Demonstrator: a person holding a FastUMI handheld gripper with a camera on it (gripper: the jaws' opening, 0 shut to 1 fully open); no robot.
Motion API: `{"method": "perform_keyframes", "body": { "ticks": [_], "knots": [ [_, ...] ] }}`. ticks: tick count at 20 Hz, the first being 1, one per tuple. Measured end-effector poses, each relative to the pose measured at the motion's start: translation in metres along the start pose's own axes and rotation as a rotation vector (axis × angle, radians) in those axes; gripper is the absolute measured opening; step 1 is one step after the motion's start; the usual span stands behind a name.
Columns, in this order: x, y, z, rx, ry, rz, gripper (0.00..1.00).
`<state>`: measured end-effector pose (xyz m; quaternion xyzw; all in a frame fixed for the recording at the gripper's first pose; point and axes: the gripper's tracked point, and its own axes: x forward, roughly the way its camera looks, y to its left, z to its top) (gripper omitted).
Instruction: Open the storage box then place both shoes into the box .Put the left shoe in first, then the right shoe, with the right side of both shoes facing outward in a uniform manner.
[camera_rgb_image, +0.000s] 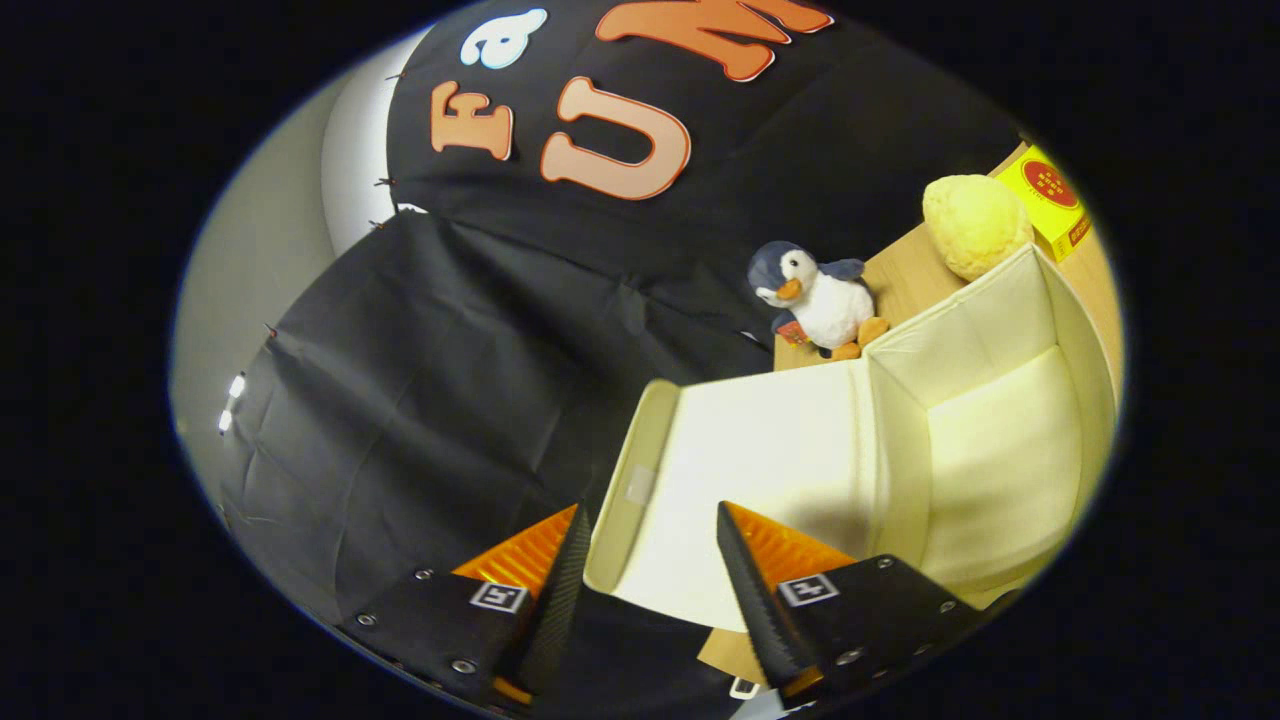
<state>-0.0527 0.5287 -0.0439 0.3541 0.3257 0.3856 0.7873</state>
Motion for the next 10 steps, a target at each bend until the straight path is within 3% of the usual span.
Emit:
{"method": "perform_keyframes", "body": {
  "ticks": [2, 10],
  "knots": [
    [-0.008, -0.025, 0.001, -0.027, -0.002, -0.066, 0.96],
    [-0.098, -0.139, 0.049, -0.205, -0.137, -0.379, 0.97]
  ]
}}
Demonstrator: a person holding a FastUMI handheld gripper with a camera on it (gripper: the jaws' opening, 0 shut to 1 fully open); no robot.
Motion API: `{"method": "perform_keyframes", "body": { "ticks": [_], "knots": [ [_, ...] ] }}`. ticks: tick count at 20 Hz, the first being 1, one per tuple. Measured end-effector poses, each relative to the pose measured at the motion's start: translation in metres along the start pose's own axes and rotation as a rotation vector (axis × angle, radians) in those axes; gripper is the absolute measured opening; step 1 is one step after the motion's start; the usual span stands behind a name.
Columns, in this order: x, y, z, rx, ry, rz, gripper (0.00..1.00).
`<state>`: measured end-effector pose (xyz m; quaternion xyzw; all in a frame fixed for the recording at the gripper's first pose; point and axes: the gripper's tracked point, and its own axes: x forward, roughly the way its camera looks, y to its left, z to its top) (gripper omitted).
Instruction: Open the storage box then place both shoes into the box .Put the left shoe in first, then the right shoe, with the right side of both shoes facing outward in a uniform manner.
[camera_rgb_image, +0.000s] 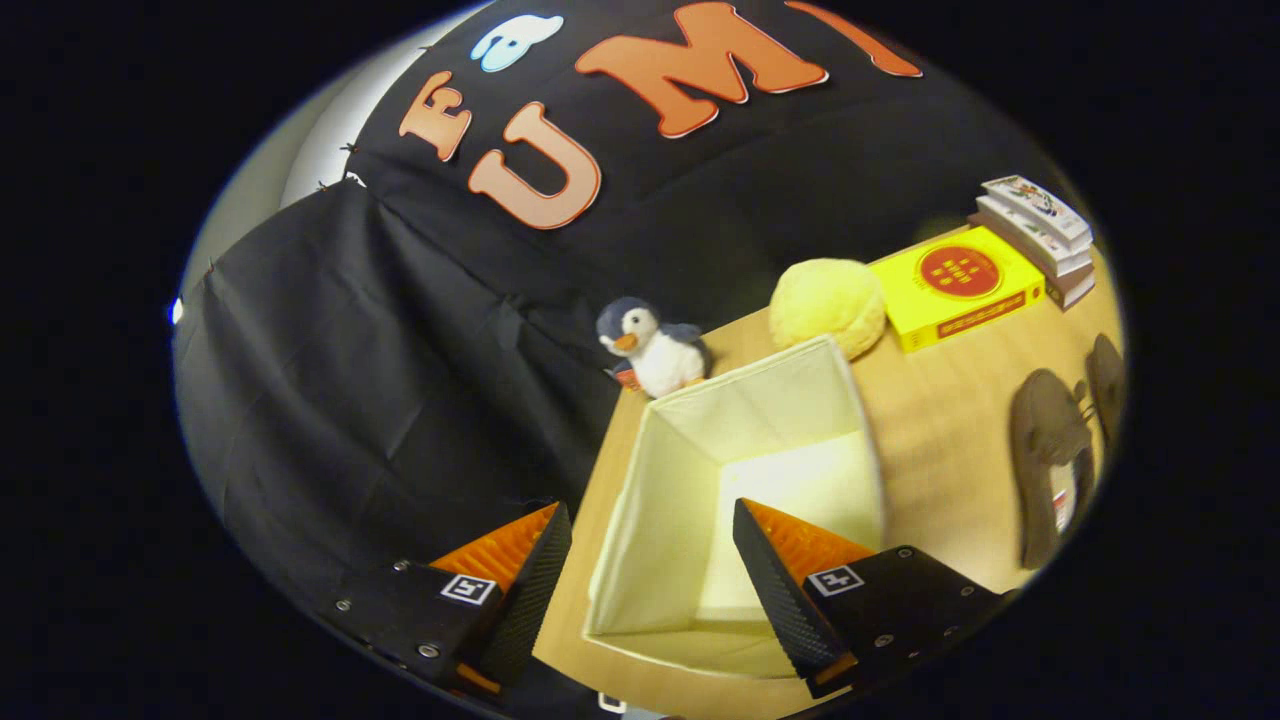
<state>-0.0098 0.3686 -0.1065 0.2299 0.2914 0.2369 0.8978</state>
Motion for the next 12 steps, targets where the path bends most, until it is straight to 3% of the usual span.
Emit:
{"method": "perform_keyframes", "body": {
  "ticks": [7, 12],
  "knots": [
    [-0.061, -0.13, 0.036, -0.165, -0.114, -0.29, 0.98],
    [-0.101, -0.208, 0.038, -0.213, -0.123, -0.437, 0.98]
  ]
}}
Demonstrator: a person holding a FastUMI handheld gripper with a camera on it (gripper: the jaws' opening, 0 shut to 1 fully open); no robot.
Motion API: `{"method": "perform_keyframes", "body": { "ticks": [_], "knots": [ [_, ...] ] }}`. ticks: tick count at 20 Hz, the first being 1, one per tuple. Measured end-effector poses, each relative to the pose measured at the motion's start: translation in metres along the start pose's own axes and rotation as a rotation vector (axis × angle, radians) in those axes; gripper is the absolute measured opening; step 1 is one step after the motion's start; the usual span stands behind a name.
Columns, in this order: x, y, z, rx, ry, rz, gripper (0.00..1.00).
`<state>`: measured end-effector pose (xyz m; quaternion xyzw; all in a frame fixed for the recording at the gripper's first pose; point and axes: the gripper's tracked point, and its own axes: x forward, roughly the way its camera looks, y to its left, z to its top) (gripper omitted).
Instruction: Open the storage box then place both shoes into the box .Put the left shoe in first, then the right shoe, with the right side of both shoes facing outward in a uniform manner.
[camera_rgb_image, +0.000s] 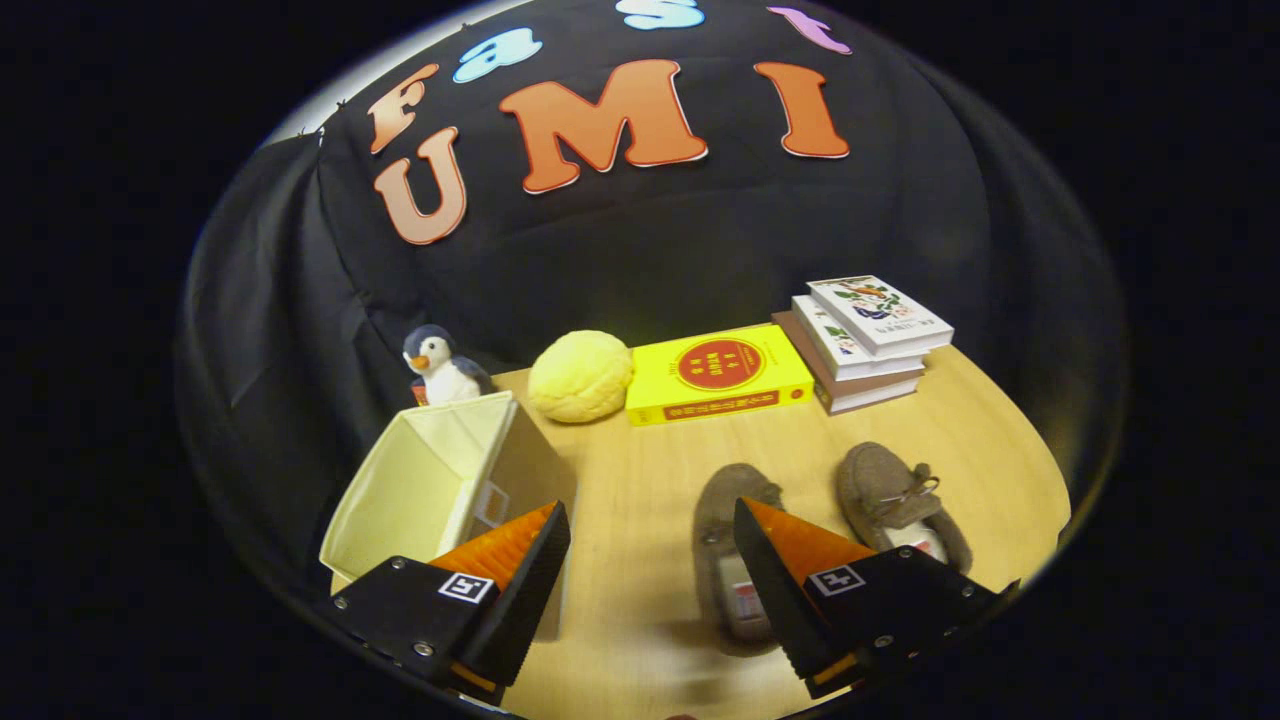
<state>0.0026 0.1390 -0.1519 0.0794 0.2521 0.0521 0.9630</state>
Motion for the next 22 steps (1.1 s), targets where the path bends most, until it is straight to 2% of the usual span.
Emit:
{"method": "perform_keyframes", "body": {
  "ticks": [7, 11, 13, 17, 19, 22],
  "knots": [
    [0.008, -0.07, -0.031, -0.059, 0.041, -0.112, 0.99],
    [0.022, -0.083, -0.056, -0.075, 0.095, -0.122, 0.98],
    [0.028, -0.085, -0.066, -0.077, 0.111, -0.114, 0.94],
    [0.04, -0.086, -0.083, -0.074, 0.148, -0.1, 0.76],
    [0.047, -0.087, -0.094, -0.069, 0.172, -0.093, 0.63],
    [0.052, -0.082, -0.107, -0.047, 0.217, -0.077, 0.37]
  ]
}}
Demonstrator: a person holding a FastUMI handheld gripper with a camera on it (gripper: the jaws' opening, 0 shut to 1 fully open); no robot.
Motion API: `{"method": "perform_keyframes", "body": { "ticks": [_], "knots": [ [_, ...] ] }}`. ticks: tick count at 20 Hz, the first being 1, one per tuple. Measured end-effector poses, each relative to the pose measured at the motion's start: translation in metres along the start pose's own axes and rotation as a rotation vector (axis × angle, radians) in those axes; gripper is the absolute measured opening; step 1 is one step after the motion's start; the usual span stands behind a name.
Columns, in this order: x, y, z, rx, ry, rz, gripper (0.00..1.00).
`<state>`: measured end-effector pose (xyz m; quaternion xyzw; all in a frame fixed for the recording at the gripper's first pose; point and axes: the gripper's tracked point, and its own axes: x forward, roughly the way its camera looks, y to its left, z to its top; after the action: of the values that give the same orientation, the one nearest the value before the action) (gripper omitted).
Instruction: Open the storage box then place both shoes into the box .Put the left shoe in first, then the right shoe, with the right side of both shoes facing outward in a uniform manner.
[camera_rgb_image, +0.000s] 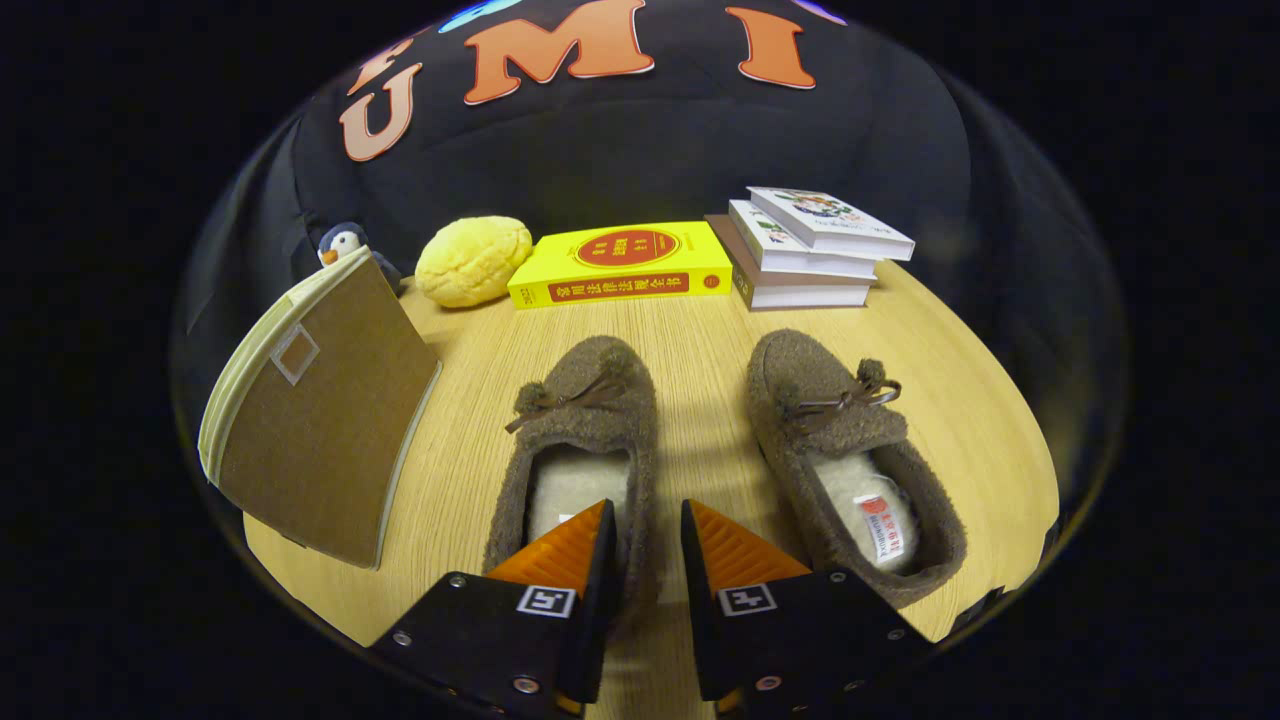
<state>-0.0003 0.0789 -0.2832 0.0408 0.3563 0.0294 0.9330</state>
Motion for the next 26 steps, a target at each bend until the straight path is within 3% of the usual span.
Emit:
{"method": "perform_keyframes", "body": {
  "ticks": [4, 6, 17, 26],
  "knots": [
    [0.003, -0.003, 0.002, 0.034, 0.016, -0.039, 0.08],
    [0.0, -0.002, 0.011, 0.04, -0.002, -0.048, 0.03],
    [-0.063, 0.017, 0.082, 0.07, -0.152, -0.102, 0.01],
    [-0.125, 0.105, 0.151, 0.048, -0.297, -0.045, 0.01]
  ]
}}
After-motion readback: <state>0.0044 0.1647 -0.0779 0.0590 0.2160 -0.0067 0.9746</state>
